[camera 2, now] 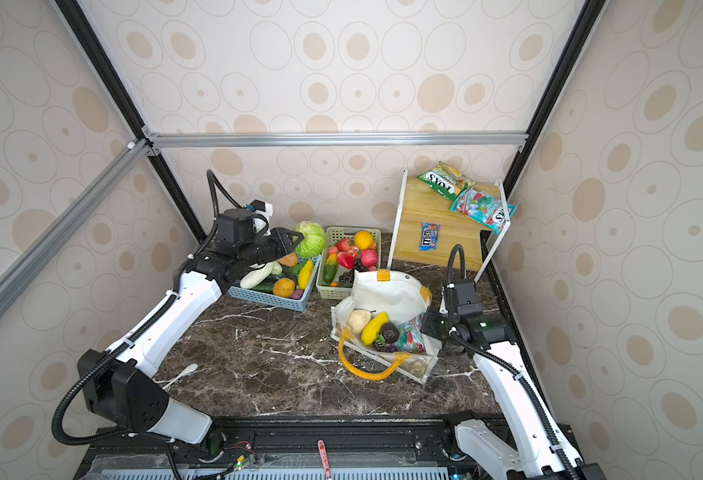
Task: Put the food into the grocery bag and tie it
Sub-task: 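Carry the green cabbage over the tote with the left gripper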
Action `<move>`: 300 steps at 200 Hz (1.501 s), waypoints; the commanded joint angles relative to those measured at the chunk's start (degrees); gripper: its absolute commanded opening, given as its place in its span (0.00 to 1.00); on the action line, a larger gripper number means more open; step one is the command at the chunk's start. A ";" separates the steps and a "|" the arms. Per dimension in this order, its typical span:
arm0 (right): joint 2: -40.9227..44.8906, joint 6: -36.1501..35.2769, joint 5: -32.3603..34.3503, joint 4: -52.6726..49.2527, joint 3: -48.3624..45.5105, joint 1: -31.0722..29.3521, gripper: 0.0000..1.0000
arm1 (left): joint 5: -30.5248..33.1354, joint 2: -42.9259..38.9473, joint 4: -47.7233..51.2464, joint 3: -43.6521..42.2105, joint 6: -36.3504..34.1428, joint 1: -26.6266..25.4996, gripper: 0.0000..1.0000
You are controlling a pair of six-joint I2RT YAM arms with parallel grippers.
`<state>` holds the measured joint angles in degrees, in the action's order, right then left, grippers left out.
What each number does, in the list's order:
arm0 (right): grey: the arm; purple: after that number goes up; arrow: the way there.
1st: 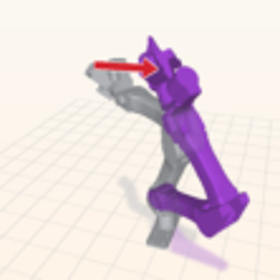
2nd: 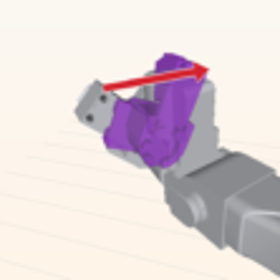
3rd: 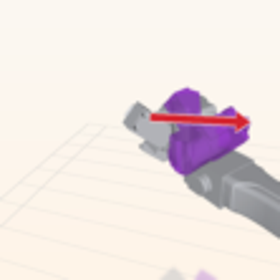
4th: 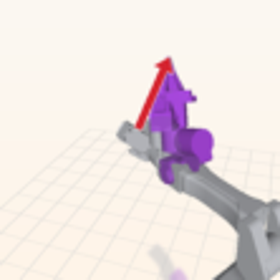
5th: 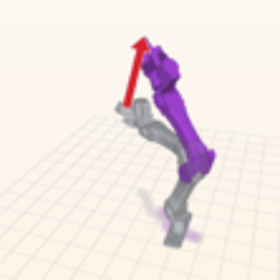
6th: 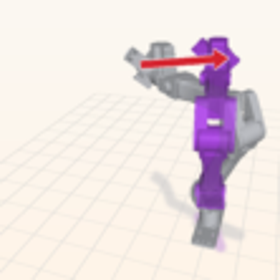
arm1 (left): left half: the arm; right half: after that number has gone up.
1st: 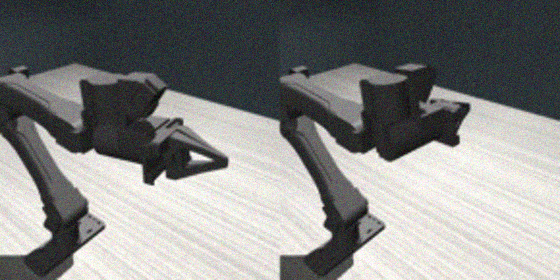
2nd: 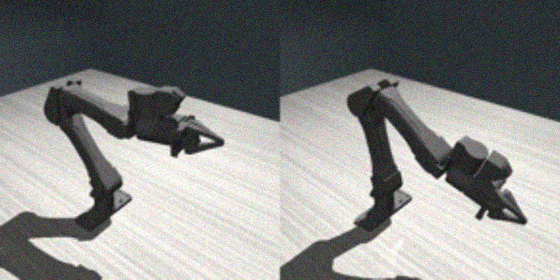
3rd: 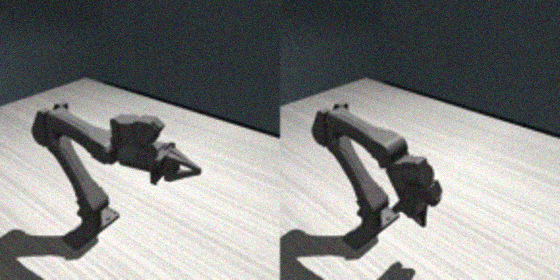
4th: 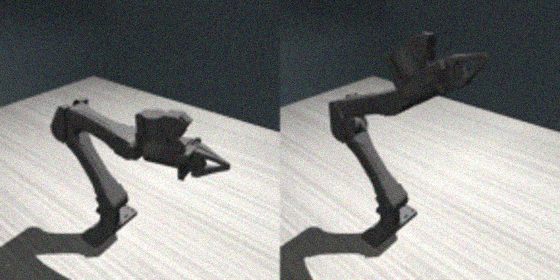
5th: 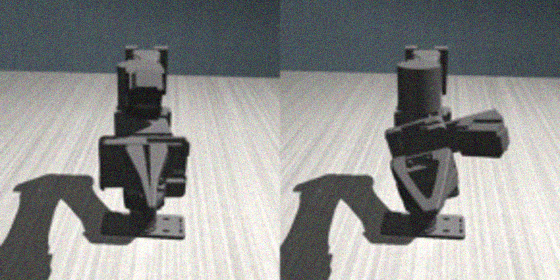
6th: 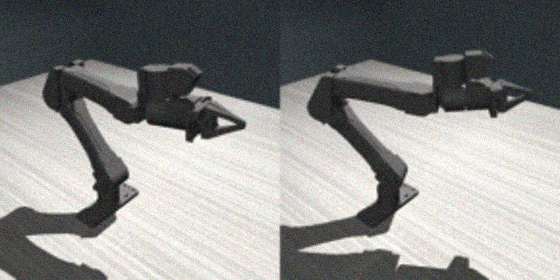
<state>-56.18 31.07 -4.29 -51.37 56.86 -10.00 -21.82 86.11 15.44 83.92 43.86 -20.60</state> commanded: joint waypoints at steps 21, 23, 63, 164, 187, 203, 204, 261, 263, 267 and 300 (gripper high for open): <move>-0.94 1.04 0.26 -2.06 -0.24 0.01 0.09 | -1.81 -1.07 -2.43 1.88 0.95 -4.07 0.18; -0.95 1.02 0.25 -2.06 -0.19 -0.01 0.09 | -1.82 -1.04 -2.48 1.91 0.94 -4.27 0.18; -1.38 1.01 0.39 -2.04 0.30 0.00 0.09 | -1.40 0.72 -0.46 4.49 -1.05 -9.99 0.18; -2.09 1.01 0.37 -1.90 0.55 -0.02 0.09 | -2.39 5.59 3.53 8.63 -6.46 -21.12 0.19; -2.08 1.01 0.52 -2.02 0.53 -0.02 0.09 | -1.67 6.78 5.40 9.32 -8.72 -23.23 0.19; -2.00 1.01 0.51 -2.13 0.44 0.03 0.09 | -1.19 7.55 6.43 9.28 -9.81 -24.33 0.19; -1.96 1.01 0.51 -2.14 0.44 0.00 0.09 | -1.11 7.57 6.48 9.26 -9.87 -24.36 0.19; -1.67 1.14 0.52 -2.03 0.07 -0.03 0.09 | 0.58 9.42 7.23 7.63 -11.40 -27.22 0.19; -1.65 1.13 0.52 -2.06 0.09 -0.02 0.09 | 0.63 9.49 7.25 7.65 -11.46 -27.33 0.19; -1.65 1.17 0.49 -2.06 0.09 -0.01 0.09 | 0.72 9.67 7.32 7.60 -11.57 -27.46 0.19; -1.26 1.24 0.42 -2.22 -0.08 -0.01 0.09 | 2.87 11.38 8.66 7.97 -13.13 -29.00 0.19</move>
<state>-57.52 31.73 -4.29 -50.74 56.99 -10.00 -20.86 96.05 22.76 90.37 33.54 -48.07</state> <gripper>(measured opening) 0.092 0.194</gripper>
